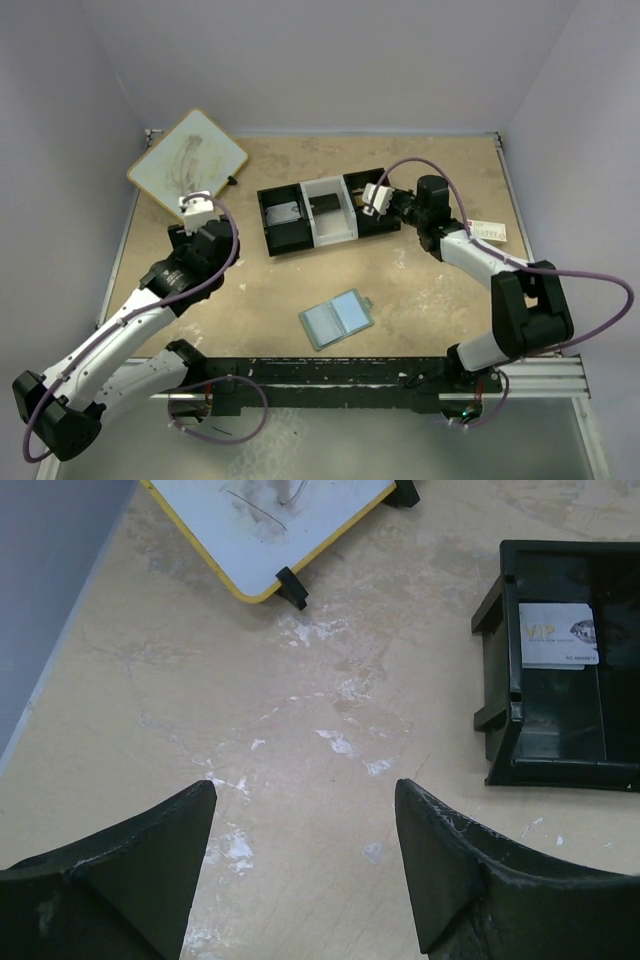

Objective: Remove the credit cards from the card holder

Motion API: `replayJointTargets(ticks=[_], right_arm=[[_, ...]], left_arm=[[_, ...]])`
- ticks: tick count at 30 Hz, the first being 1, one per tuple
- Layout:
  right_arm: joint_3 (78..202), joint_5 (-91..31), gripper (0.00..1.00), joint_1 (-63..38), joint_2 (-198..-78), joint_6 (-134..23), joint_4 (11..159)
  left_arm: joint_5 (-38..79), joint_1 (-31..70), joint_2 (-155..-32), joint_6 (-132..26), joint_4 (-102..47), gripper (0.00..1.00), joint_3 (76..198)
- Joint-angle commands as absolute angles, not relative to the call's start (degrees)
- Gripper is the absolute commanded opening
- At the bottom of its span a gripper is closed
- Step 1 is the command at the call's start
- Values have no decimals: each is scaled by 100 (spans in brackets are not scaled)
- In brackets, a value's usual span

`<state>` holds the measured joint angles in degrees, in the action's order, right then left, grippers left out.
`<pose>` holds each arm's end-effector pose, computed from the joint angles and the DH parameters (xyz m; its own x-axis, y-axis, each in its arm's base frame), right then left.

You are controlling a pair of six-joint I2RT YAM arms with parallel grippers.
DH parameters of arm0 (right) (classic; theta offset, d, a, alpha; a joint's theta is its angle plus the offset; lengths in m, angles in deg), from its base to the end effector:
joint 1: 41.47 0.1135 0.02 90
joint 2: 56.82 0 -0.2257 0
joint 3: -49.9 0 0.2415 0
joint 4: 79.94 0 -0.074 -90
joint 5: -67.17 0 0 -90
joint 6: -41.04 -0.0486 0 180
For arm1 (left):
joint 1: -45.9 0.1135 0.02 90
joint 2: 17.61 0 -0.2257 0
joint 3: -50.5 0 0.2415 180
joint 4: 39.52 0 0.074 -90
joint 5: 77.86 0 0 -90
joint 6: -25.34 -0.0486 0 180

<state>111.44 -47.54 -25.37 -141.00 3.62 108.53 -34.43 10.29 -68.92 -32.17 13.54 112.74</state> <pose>0.3158 0.1123 0.2162 0.3664 -0.6452 -0.6704 -0.5765 0.4081 -0.7079 0.1796 -0.0853 0.2634 -0.4398 -0.1392 -0.8872 -0.3246 0.9458 0.0125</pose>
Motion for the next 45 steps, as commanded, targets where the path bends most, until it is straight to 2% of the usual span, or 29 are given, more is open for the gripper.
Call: replayJointTargets(ticks=[1, 3, 8, 15, 25, 45], right_arm=[[11641, -5257, 0, -2547, -14551, 935, 10856], [11913, -5132, 0, -2555, -14879, 1247, 10474], [12201, -4873, 0, -2569, -15358, 1397, 10829], [12676, -4570, 0, -2674, -15938, 1675, 10919], [13359, -4646, 0, -2680, -16546, 2321, 10169], [13384, -4450, 0, -2649, -17019, 2238, 10408]], left_arm=[[-3659, 1071, -6565, -3093, 1239, 70, 11205], [-3681, 1066, -6494, -3101, 1201, 70, 11177], [-3824, 1062, -6482, -3076, 1276, 70, 11266], [-3807, 1067, -5829, -3265, 936, 70, 11067], [-3928, 1066, -6117, -3348, 943, 70, 11138], [-3938, 1066, -5958, -3346, 951, 70, 11129]])
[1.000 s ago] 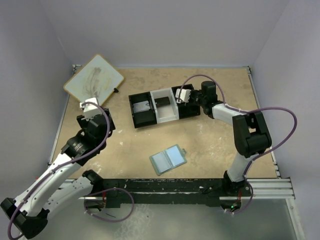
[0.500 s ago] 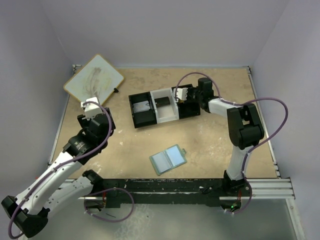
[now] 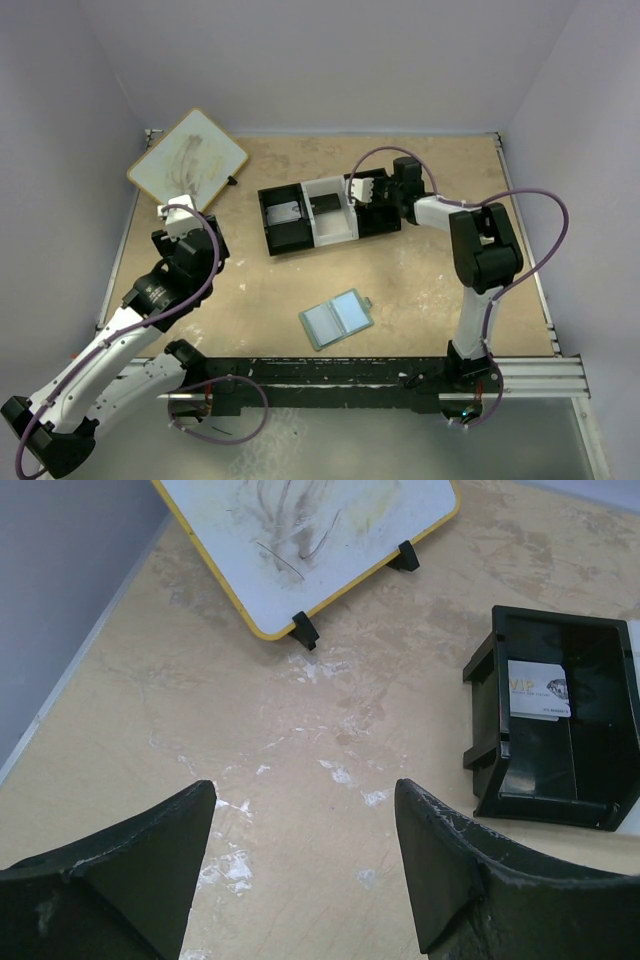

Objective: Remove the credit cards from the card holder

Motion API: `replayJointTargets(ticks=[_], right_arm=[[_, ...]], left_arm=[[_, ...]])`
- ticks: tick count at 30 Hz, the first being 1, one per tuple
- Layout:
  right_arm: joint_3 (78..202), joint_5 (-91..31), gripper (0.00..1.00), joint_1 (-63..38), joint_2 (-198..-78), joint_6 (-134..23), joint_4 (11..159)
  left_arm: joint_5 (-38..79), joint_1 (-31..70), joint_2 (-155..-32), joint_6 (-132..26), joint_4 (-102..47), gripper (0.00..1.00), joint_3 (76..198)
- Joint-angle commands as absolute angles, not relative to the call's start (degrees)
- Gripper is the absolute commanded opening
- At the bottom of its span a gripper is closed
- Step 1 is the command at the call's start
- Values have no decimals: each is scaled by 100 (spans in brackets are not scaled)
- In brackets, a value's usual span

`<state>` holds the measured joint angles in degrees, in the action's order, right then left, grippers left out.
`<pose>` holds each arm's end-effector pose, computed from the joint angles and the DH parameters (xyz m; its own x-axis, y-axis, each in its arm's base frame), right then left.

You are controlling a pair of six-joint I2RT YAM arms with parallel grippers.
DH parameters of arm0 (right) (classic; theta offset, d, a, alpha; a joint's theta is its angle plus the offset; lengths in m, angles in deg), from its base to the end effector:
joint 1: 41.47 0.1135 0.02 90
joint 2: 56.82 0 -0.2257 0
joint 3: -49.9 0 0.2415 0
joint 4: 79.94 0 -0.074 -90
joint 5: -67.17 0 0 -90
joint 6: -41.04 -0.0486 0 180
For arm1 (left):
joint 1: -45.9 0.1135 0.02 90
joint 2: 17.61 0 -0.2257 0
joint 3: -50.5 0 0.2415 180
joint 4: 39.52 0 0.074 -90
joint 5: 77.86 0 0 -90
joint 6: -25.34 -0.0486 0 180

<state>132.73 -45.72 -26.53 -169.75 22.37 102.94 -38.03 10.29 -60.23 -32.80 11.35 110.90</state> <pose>0.4033 0.1272 0.1459 0.4001 -0.7965 -0.4532 -0.6017 0.1447 -0.7855 0.1615 -0.0698 0.2827 -0.2977 -0.2026 -0.9329 -0.3618 0.9283 -0.0861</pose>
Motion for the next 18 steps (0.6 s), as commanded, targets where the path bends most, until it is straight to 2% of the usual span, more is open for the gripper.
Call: replayJointTargets(ticks=[1, 10, 18], right_arm=[[13355, -4415, 0, -2645, -17050, 2237, 10473], [13415, -4221, 0, -2569, -17216, 2175, 10563], [13539, -4241, 5, -2547, -17324, 2221, 10259]], left_arm=[[-3943, 1064, -5949, -3339, 957, 70, 11129], [-3879, 1067, -5935, -3348, 981, 70, 11129], [-3832, 1058, -5936, -3350, 1000, 70, 11120]])
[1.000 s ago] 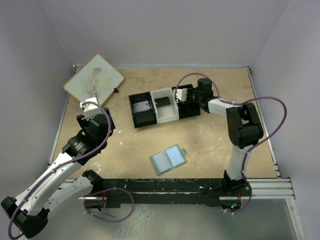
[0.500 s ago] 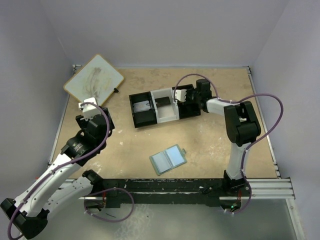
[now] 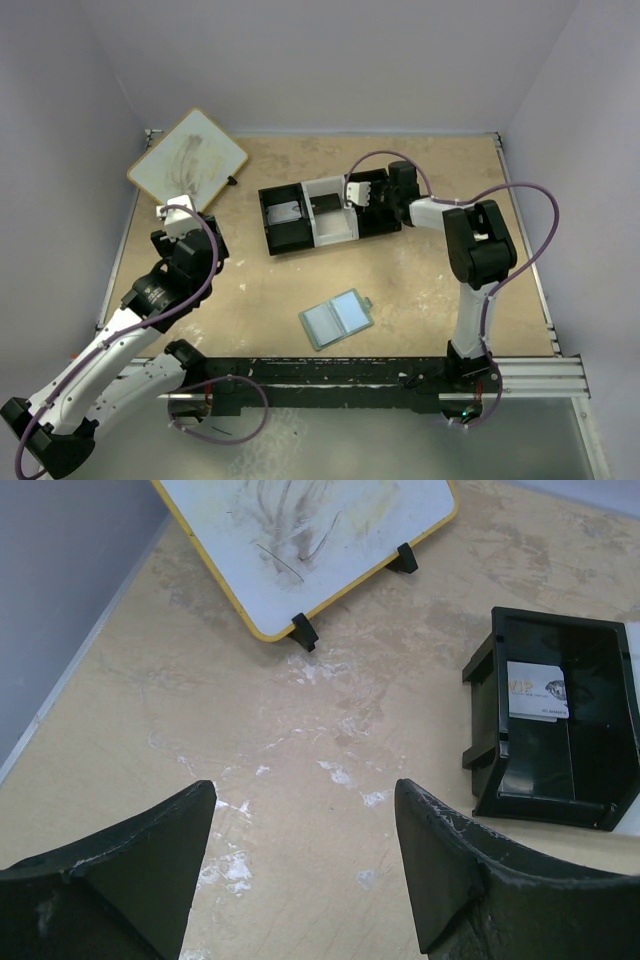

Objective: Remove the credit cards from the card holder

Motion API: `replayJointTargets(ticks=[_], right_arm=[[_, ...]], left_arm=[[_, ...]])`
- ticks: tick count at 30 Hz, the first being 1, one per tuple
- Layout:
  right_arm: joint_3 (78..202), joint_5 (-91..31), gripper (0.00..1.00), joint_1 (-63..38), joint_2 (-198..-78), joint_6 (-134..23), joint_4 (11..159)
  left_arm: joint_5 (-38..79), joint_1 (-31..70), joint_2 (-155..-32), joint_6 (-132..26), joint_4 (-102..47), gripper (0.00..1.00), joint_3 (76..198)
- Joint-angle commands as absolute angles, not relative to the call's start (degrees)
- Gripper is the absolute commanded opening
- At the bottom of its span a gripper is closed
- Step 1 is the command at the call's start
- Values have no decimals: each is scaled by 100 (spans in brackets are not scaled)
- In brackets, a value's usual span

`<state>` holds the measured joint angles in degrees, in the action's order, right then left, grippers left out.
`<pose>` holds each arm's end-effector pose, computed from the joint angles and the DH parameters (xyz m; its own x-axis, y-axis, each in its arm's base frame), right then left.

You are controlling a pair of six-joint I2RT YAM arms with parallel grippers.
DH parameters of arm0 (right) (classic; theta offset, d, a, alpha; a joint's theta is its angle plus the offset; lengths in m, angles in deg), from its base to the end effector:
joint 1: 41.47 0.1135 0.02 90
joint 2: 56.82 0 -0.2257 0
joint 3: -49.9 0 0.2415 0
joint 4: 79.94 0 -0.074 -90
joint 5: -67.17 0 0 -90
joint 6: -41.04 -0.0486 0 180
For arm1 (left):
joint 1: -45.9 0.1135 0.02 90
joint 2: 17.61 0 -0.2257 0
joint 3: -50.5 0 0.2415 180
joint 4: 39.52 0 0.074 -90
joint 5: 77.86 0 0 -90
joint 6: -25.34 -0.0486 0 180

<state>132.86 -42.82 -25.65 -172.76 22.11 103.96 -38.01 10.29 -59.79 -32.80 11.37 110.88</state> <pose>0.4052 0.1321 0.1268 0.3625 -0.8212 -0.4407 -0.6187 0.1416 -0.7728 0.1605 -0.0690 0.2837 -0.2926 -0.2065 -0.9337 -0.3610 0.9280 -0.0921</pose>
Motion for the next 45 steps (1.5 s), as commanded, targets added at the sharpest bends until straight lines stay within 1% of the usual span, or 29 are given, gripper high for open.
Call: replayJointTargets(ticks=[1, 3, 7, 10, 14, 17, 20, 22, 25, 37, 43, 44, 45], right_arm=[[13557, -4227, 5, -2547, -17350, 2224, 10230], [13573, -4270, 6, -2547, -17369, 2236, 10161], [13623, -4278, 14, -2547, -17369, 2237, 9981], [13854, -4425, 16, -2548, -17434, 2190, 9514], [13990, -4531, 18, -2547, -17499, 2093, 9320], [14056, -4557, 23, -2547, -17550, 2038, 9245], [14089, -4666, 25, -2547, -17571, 1988, 9138], [14118, -4767, 26, -2547, -17566, 1970, 9038], [14118, -4762, 27, -2547, -17545, 1958, 9005], [14092, -4818, 32, -2556, -17381, 1835, 8877], [14175, -4757, 35, -2597, -17549, 1706, 8781], [14205, -4786, 40, -2601, -17566, 1709, 8701], [14239, -4814, 43, -2600, -17578, 1713, 8605]], left_arm=[[-3831, 1062, -5948, -3355, 996, 70, 11119], [-3813, 1061, -5970, -3357, 1006, 70, 11127], [-3797, 1061, -5987, -3357, 1010, 70, 11124], [-3759, 1065, -5996, -3380, 1003, 69, 11120], [-3683, 1058, -6089, -3412, 993, 67, 11128], [-3650, 1065, -6130, -3419, 1001, 67, 11130], [-3634, 1067, -6155, -3427, 1006, 66, 11132], [-3600, 1064, -6156, -3442, 993, 63, 11128], [-3594, 1066, -6184, -3452, 992, 61, 11128], [-3570, 1059, -6145, -3430, 1017, 61, 11128], [-3675, 1062, -6201, -3464, 998, 61, 11138], [-3681, 1065, -6214, -3467, 1004, 61, 11147], [-3679, 1062, -6223, -3461, 1010, 61, 11147]])
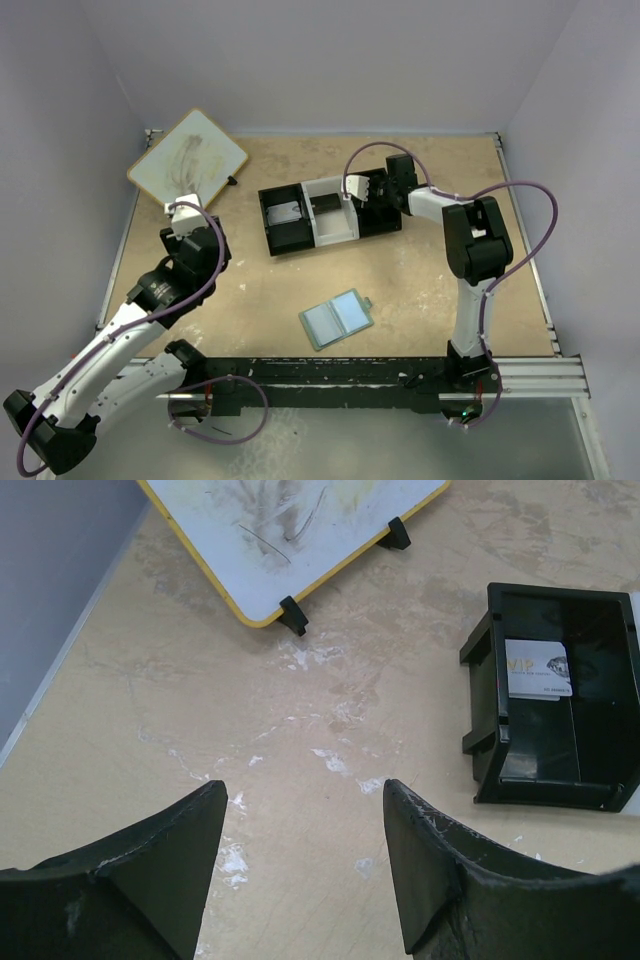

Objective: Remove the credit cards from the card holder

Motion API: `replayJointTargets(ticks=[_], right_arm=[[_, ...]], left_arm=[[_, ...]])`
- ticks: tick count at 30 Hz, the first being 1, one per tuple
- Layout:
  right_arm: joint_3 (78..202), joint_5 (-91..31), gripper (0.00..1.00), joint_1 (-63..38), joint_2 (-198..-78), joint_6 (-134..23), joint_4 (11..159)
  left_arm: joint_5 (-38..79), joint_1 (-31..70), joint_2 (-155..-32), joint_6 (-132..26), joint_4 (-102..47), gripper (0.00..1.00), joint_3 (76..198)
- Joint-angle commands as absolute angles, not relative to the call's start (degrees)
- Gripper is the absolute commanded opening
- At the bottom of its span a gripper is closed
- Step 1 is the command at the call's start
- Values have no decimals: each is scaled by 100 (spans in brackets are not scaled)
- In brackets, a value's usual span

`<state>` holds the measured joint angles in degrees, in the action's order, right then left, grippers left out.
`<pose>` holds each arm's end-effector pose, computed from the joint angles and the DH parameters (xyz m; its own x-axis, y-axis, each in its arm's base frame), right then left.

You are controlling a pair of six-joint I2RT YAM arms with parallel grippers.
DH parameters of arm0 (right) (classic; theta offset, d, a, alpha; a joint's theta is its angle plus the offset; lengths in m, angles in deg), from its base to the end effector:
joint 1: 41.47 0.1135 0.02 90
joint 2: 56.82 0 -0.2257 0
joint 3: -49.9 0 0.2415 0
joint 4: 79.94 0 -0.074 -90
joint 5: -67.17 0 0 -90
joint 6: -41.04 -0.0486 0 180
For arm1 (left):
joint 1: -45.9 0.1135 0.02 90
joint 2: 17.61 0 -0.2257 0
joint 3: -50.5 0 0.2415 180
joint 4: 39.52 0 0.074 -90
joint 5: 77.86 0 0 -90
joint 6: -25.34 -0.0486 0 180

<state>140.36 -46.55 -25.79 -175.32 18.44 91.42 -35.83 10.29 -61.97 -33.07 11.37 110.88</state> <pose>0.4144 0.1366 0.1275 0.2942 -0.7953 -0.5300 -0.7454 0.1562 -0.6481 0.1659 -0.0744 0.2770 -0.3406 -0.1875 -0.9213 -0.3335 0.9403 -0.0680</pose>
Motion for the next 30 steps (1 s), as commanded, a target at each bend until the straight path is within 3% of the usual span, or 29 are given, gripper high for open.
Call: replayJointTargets(ticks=[1, 30], right_arm=[[14268, -4803, 44, -2600, -17596, 1664, 8573], [14293, -4811, 54, -2636, -17266, 1435, 8298]], left_arm=[[-3681, 1060, -6223, -3460, 1014, 61, 11154], [-3460, 1066, -6273, -3677, 912, 62, 11169]])
